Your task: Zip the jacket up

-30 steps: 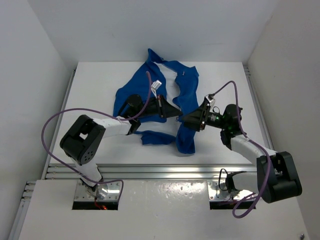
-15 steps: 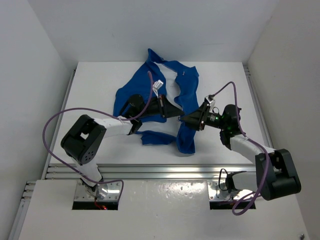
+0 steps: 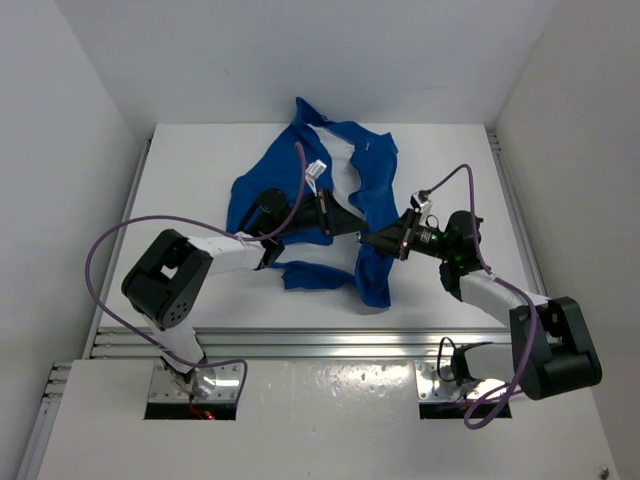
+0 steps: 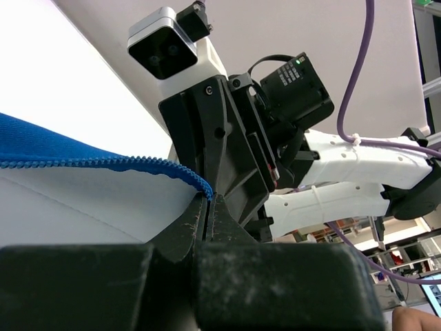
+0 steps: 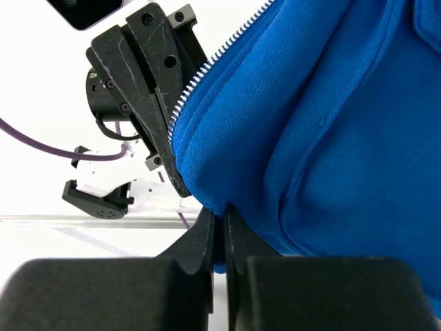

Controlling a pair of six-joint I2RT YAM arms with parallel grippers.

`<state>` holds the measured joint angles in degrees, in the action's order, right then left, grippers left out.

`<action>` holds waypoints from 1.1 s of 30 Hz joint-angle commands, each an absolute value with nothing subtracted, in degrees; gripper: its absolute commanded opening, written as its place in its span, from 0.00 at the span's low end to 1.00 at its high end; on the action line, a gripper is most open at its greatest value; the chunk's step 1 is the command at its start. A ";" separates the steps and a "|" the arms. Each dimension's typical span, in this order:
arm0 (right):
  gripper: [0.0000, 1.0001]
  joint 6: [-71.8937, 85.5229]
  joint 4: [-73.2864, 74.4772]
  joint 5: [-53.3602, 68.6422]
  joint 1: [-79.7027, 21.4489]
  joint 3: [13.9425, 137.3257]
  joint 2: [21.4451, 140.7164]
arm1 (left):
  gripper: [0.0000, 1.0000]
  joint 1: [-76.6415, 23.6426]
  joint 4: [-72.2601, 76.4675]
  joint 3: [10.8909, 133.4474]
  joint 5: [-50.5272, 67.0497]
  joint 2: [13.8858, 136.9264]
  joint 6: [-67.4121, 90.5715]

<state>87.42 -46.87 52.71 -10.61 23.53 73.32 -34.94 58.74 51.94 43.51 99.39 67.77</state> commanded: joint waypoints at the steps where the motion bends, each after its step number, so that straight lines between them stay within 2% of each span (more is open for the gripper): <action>1: 0.00 86.84 -50.27 52.29 -10.37 23.29 72.77 | 0.00 -35.60 62.31 53.53 43.15 99.32 67.41; 3: 0.00 85.87 -50.45 53.00 -9.94 23.12 72.51 | 0.00 -35.60 59.53 53.53 43.15 99.32 66.45; 4: 0.00 85.52 -50.54 53.43 -9.76 23.12 72.51 | 0.05 -35.60 56.89 54.48 43.15 98.79 64.36; 5: 0.00 84.91 -50.45 54.22 -9.41 23.29 72.34 | 0.27 -35.60 53.65 55.28 42.46 98.79 62.86; 8: 0.00 78.94 -47.66 57.03 -7.04 23.73 72.16 | 0.39 -32.70 36.00 59.40 41.40 97.56 53.21; 9: 0.00 77.36 -45.11 57.91 -5.81 23.90 71.81 | 0.39 -31.74 24.11 62.29 39.22 96.60 49.43; 11: 0.00 66.83 -37.33 60.72 -3.44 25.39 71.46 | 0.40 -28.40 12.19 65.64 35.88 95.37 38.66; 12: 0.00 62.62 -27.35 60.73 -3.95 26.79 69.89 | 0.40 -27.52 6.04 69.83 30.99 94.75 34.50; 13: 0.00 47.61 -14.20 59.34 -3.78 27.59 69.00 | 0.40 -26.99 -4.55 71.53 27.89 94.75 30.10; 15: 0.00 37.75 8.52 54.25 -4.48 32.77 67.24 | 0.40 -26.98 -10.61 73.12 18.84 92.38 20.51; 18: 0.00 25.42 17.98 44.76 -8.61 35.77 68.81 | 0.40 -26.98 -15.90 72.16 11.64 91.05 13.83; 24: 0.00 22.06 20.31 33.06 -16.87 37.44 74.17 | 0.39 -31.55 -19.60 71.63 6.51 96.23 12.38; 33: 0.00 32.86 14.33 27.42 -17.32 38.05 84.81 | 0.41 -36.47 -18.11 77.86 -7.73 105.02 19.25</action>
